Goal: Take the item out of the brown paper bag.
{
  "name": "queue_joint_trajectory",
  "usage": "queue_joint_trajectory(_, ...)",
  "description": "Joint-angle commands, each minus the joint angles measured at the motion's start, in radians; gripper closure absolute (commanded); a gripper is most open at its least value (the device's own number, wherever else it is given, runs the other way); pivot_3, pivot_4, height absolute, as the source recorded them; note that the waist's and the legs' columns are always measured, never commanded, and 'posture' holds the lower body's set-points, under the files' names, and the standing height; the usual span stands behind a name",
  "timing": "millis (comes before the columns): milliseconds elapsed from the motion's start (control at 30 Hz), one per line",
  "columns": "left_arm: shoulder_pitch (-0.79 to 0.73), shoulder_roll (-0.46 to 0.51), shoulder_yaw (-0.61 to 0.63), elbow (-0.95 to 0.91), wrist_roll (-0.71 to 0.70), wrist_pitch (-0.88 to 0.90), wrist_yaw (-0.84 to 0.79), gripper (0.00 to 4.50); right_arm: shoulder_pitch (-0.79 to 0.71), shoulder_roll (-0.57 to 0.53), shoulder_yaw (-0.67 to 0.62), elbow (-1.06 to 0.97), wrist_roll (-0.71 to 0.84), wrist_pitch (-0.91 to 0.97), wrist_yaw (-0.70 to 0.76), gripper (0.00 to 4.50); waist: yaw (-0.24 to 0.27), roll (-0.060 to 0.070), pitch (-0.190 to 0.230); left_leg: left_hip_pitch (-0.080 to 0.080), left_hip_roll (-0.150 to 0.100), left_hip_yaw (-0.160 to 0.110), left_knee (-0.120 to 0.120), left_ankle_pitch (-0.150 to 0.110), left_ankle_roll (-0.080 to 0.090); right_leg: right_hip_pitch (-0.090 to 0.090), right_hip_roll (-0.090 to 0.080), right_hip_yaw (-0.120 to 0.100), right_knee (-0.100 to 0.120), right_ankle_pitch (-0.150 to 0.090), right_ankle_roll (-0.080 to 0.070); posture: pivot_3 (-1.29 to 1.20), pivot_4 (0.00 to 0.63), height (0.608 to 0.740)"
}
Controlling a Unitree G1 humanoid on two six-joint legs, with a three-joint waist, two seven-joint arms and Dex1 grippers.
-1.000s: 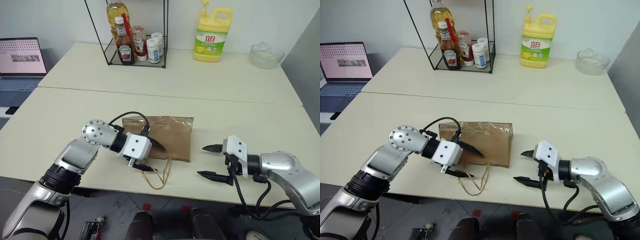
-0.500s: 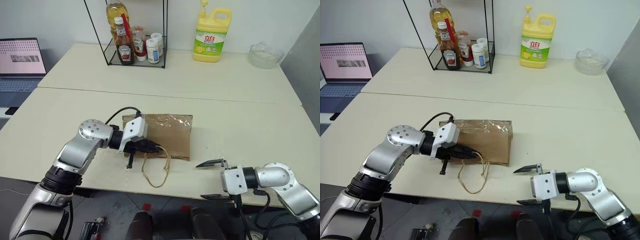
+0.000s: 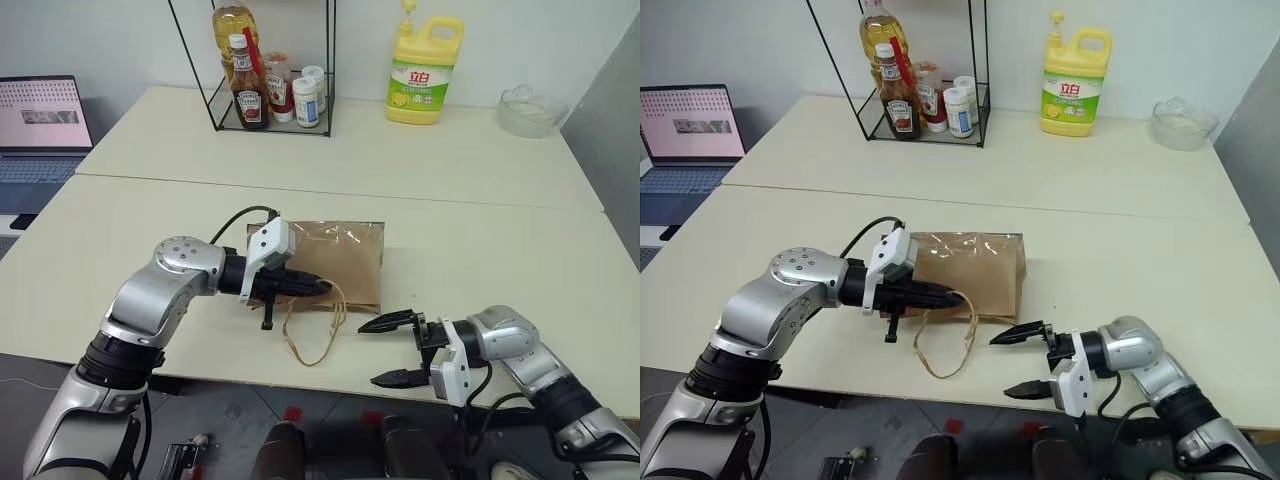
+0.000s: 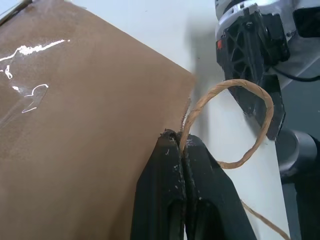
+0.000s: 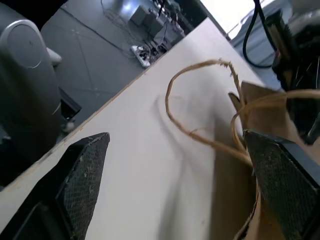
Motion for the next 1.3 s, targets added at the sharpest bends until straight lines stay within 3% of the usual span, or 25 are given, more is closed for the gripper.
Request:
queue_joint_trajectory(33, -0.002, 0.011, 0.037, -0.043, -0.028, 0.016, 0.007, 4.49, -0.008, 0.008, 0.043, 0.038, -0.01, -0.102, -0.019, 0.0, 0.0, 0.0, 0.0, 0.0, 0.0, 0.0, 0.0, 0.0, 0.0, 0.0, 0.0, 0.0, 0.0, 0.0, 0.0, 0.0, 0.15, 0.74)
queue_joint_trajectory(167, 0.002, 0.016, 0.042, -0.053, -0.034, 0.026, 0.01, 4.49, -0.019, 0.029, 0.071, 0.092, -0.022, -0.133, -0.053, 0.0, -0.001, 0.0, 0.0, 0.0, 0.0, 0.0, 0.0, 0.0, 0.0, 0.0, 0.0, 0.0, 0.0, 0.0, 0.0, 0.0, 0.15, 0.74)
queue_joint_trajectory(367, 0.006, 0.027, 0.045, -0.068, -0.042, 0.04, 0.008, 4.5, -0.067, 0.065, 0.05, 0.15, -0.05, -0.138, -0.131, 1.89, -0.007, 0.0, 0.0, 0.001, 0.0, 0.0, 0.0, 0.0, 0.0, 0.0, 0.0, 0.0, 0.001, 0.0, 0.0, 0.0, 0.15, 0.74)
queue_joint_trajectory(633, -0.007, 0.024, 0.038, -0.06, -0.044, 0.043, 0.008, 4.5, -0.094, 0.068, 0.069, 0.137, -0.044, -0.122, -0.172, 1.89, -0.007, 0.0, 0.0, 0.001, 0.0, 0.0, 0.0, 0.0, 0.0, 0.0, 0.0, 0.0, 0.001, 0.0, 0.0, 0.0, 0.15, 0.74)
queue_joint_trajectory(933, -0.004, 0.026, 0.05, -0.073, -0.065, 0.072, 0.015, 4.5, -0.176, 0.19, -0.011, 0.322, -0.52, -0.207, -0.461, 1.89, -0.023, 0.0, 0.0, 0.001, 0.0, 0.0, 0.0, 0.002, -0.004, -0.001, 0.0, 0.001, 0.003, 0.0, 0.0, 0.0, 0.15, 0.74)
queue_joint_trajectory(1300, -0.003, 0.026, 0.054, -0.082, -0.071, 0.083, 0.028, 4.5, -0.247, 0.237, 0.039, 0.358, -0.885, -0.118, -0.858, 1.89, -0.031, -0.001, 0.0, 0.005, 0.0, 0.0, 0.0, 0.003, -0.005, -0.001, 0.001, 0.002, 0.009, 0.0, 0.0, 0.0, 0.15, 0.74)
